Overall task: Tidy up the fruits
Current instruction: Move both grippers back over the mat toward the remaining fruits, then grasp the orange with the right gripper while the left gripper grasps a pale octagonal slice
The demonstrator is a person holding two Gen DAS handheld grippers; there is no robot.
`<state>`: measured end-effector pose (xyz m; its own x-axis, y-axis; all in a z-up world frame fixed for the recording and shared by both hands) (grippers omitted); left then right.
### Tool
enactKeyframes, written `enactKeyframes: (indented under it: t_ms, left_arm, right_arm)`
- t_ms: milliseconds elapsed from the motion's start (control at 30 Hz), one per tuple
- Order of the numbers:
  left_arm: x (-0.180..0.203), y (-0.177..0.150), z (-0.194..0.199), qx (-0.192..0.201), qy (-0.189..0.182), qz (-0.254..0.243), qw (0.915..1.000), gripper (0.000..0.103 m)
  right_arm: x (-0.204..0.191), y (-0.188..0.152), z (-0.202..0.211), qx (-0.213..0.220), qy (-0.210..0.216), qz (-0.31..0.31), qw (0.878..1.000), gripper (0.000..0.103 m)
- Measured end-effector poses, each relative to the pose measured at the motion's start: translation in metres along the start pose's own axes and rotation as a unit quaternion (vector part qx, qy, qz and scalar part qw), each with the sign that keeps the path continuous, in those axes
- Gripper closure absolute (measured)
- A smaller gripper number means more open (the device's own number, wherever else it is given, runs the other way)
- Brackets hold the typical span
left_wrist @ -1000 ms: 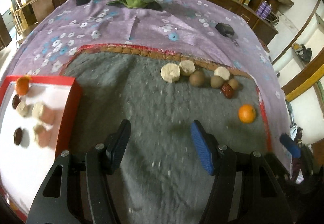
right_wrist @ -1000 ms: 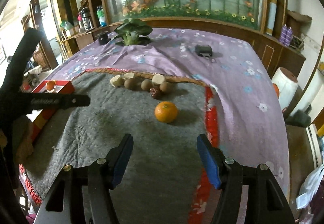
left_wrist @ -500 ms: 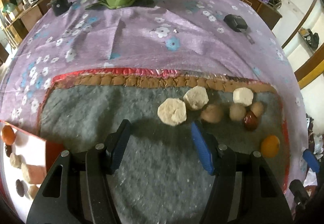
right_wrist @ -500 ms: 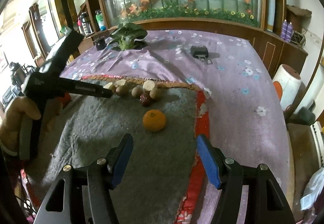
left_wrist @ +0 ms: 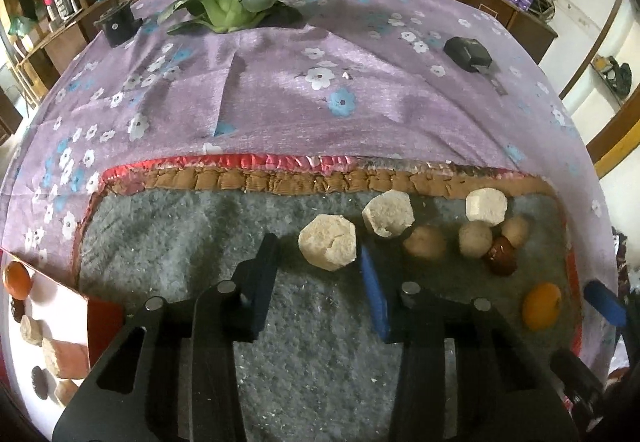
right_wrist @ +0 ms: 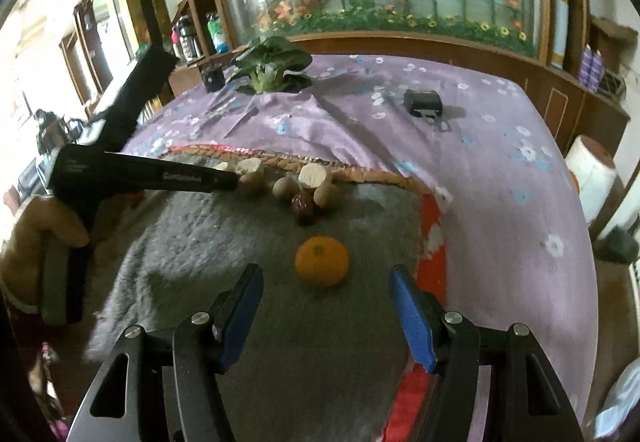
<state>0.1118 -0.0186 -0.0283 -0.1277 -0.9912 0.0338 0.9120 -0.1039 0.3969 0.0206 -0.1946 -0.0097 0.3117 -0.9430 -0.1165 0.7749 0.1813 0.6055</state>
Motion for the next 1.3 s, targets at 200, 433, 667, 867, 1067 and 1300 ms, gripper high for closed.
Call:
enactKeyframes:
  t_ms: [200,433,667,867,1067,1300]
  left_arm:
    - [0.002,0.000,0.000,0.002,0.008,-0.009,0.9999,0.064]
    - [0.005,-0.006,0.007,0.002,0.008,-0.011,0.9999,0.076]
    - [0.003,-0.032,0.027,0.019,0.022,-0.005,0.9996,0.076]
    - [-0.004,-0.063,0.047,0.033,0.025,0.003,0.9991,0.075]
    - [-0.014,-0.085,0.064,0.049,0.029,0.011,0.9983,0.075]
    - [-0.029,-0.100,0.082,0.061,0.029,0.020,0.9975,0.075]
  right_arm:
    - [-0.006,0.005,-0.030,-0.031,-0.008,0.037,0.999,0.066]
    - [-0.008,0.001,-0.017,-0.016,-0.012,0.027,0.999,0.070]
    - [-0.021,-0.008,0.005,0.001,-0.014,0.018,1.000,0.070]
    - [-0.040,-0.017,0.011,0.004,-0.014,0.011,1.000,0.070]
    - [-0.060,-0.020,0.013,0.002,-0.026,0.029,0.999,0.070]
    - [-0.083,-0.015,0.018,0.008,-0.029,0.046,0.998,0.070]
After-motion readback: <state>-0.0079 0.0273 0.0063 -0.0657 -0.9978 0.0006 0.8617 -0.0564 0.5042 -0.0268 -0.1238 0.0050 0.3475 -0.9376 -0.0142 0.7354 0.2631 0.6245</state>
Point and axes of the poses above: each gripper's, at about its wrist camera, not at the fingertips, and z roughly against the way its jaws point, x to its right, y to its top, the point moved 5 cm from there along -z, roughly the way its jaws point, and after that the axes turned 5 degrees about -x, right-handed, at the moved point
